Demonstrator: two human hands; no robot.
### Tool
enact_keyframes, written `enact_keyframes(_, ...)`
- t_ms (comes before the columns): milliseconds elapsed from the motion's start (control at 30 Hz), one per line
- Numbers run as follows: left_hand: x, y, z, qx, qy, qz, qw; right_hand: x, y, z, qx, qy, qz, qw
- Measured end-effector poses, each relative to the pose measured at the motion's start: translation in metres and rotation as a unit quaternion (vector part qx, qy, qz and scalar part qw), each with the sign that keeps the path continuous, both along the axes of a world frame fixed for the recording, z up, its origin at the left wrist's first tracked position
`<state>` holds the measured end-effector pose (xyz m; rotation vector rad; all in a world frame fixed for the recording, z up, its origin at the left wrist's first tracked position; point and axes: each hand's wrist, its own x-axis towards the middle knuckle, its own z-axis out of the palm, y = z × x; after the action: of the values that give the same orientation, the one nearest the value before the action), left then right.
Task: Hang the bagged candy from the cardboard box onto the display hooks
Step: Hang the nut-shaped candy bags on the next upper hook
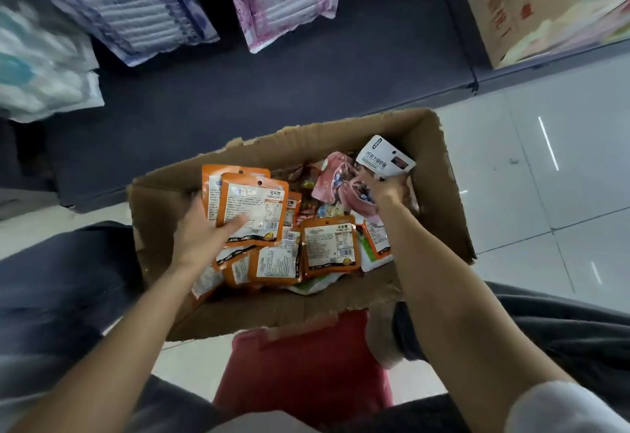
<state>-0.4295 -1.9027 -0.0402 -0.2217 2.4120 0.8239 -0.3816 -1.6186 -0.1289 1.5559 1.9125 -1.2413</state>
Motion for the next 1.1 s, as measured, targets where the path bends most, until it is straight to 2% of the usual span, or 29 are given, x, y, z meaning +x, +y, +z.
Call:
enact_keyframes(100,0.000,0.006,-0.004,-0.020,0.000,-0.014,1.000,-0.006,-0.010,-0.017,0.050,-0.053,0.035,0.997)
enact_keyframes(167,-0.001,0.009,-0.009,-0.030,-0.004,-0.014,0.999,-0.003,-0.024,-0.029,0.083,-0.037,0.157,0.983)
enact_keyframes(267,-0.001,0.014,-0.014,-0.038,-0.018,-0.013,0.999,0.010,-0.044,-0.036,0.125,0.013,0.390,0.912)
enact_keyframes(367,0.002,0.019,-0.016,-0.047,-0.029,-0.018,0.998,0.012,-0.029,-0.037,0.139,0.021,0.453,0.880)
enact_keyframes(533,0.011,0.016,-0.016,-0.039,-0.049,-0.013,0.998,-0.016,0.001,-0.041,0.119,0.023,0.505,0.855)
enact_keyframes(733,0.007,0.013,-0.015,-0.038,-0.044,0.008,0.998,0.006,-0.009,-0.036,0.094,-0.012,0.506,0.857)
enact_keyframes(800,0.007,0.014,-0.015,-0.031,-0.043,0.017,0.998,0.020,-0.017,-0.031,0.129,-0.024,0.534,0.835)
enact_keyframes(900,0.007,0.016,-0.016,-0.018,-0.041,0.020,0.999,0.037,-0.036,-0.032,0.178,0.029,0.578,0.796)
enact_keyframes(1033,0.011,0.011,-0.017,-0.005,-0.033,0.038,0.999,0.044,-0.060,-0.023,0.146,0.035,0.616,0.773)
enact_keyframes(1067,0.011,0.009,-0.017,-0.004,-0.029,0.045,0.999,0.044,-0.063,-0.017,0.141,0.034,0.612,0.777)
enact_keyframes(1100,0.012,0.007,-0.015,-0.002,-0.024,0.053,0.998,0.042,-0.064,-0.010,0.138,0.038,0.586,0.798)
